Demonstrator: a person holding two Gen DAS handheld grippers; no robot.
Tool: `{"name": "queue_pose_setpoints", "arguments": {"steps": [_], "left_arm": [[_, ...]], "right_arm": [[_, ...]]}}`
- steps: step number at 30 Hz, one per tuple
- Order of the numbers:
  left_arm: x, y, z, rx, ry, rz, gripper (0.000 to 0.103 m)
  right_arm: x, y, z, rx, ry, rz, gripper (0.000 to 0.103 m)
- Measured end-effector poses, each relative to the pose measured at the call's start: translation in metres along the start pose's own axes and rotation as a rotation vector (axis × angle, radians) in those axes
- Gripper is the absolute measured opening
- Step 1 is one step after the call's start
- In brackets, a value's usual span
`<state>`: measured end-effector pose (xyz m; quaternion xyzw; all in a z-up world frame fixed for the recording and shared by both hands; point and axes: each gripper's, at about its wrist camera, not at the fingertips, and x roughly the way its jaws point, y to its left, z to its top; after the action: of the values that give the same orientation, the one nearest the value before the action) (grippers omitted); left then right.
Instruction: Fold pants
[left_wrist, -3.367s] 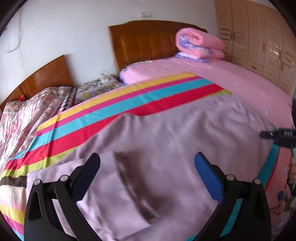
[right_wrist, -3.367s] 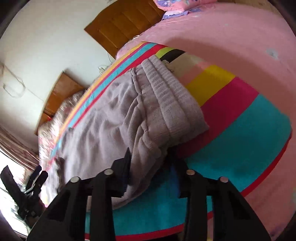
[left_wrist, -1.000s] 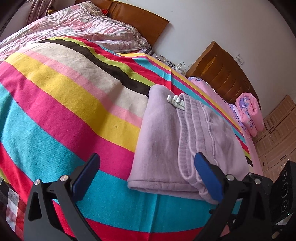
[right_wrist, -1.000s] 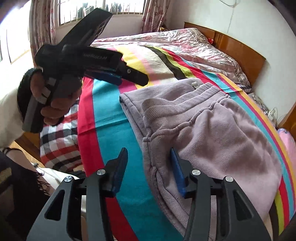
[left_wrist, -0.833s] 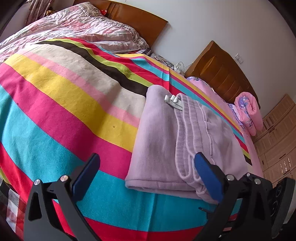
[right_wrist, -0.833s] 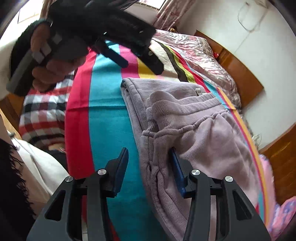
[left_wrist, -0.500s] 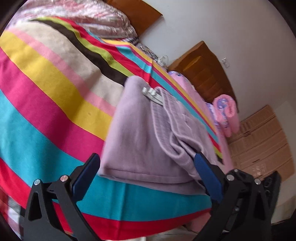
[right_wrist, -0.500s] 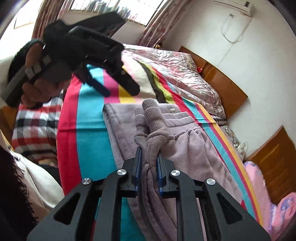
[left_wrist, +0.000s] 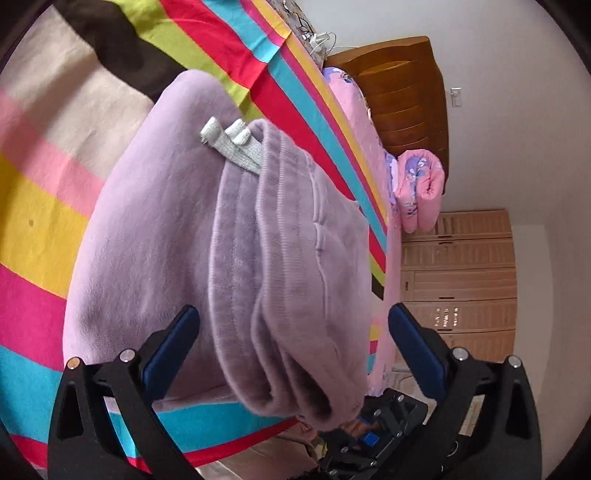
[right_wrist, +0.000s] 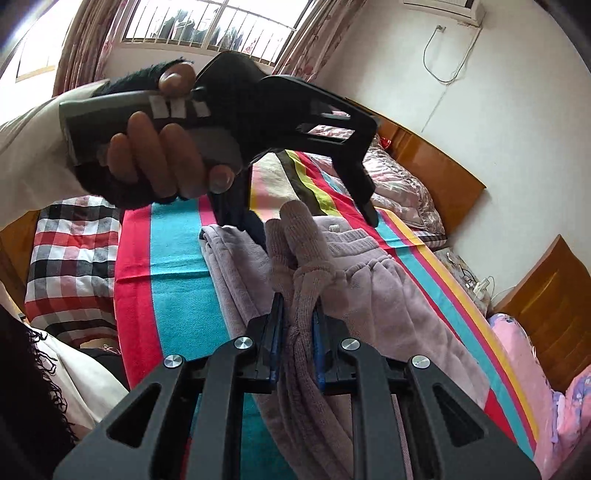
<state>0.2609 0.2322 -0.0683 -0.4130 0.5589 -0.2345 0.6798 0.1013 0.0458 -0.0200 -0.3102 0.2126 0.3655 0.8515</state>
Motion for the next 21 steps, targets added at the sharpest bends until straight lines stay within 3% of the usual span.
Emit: {"name": "queue_pose_setpoints", "arguments": {"steps": [5, 8, 11, 12, 13, 14, 17, 19, 20, 21], "left_arm": [[-0.006, -0.015, -0.001, 0.024, -0.006, 0.009, 0.102], [0.017, 0.003, 0.011, -0.056, 0.057, -0.001, 0.101], [0.041, 0.005, 0.023, -0.073, 0.089, -0.034, 0.1], [0.046, -0.002, 0.026, -0.052, 0.082, -0.047, 0.095], [0.05, -0.009, 0.027, -0.016, 0.075, -0.053, 0.065], [0.054, -0.017, 0.029, 0.03, 0.066, -0.002, 0.039], [0.054, -0.027, 0.027, 0.106, 0.018, 0.068, 0.026], [0.052, -0.025, 0.023, 0.125, -0.001, 0.079, 0.025], [0.052, -0.024, 0.022, 0.131, -0.006, 0.078, 0.024], [0.052, -0.024, 0.02, 0.138, -0.013, 0.077, 0.024]], "right_arm": [[-0.004, -0.006, 0.002, 0.035, -0.035, -0.005, 0.014], [-0.004, -0.006, 0.0, 0.041, -0.044, -0.003, 0.014], [-0.003, -0.004, -0.001, 0.046, -0.038, -0.003, 0.014], [-0.002, -0.002, -0.001, 0.042, -0.033, -0.008, 0.014], [0.0, 0.0, -0.001, 0.039, -0.027, -0.015, 0.014], [0.001, 0.002, -0.002, 0.038, -0.016, -0.016, 0.015], [-0.01, -0.009, -0.012, 0.093, -0.013, 0.02, 0.025], [-0.034, -0.026, -0.024, 0.195, -0.044, -0.018, 0.049], [-0.052, -0.041, -0.037, 0.284, -0.069, -0.049, 0.054], [-0.067, -0.053, -0.052, 0.368, -0.082, -0.081, 0.067]]}}
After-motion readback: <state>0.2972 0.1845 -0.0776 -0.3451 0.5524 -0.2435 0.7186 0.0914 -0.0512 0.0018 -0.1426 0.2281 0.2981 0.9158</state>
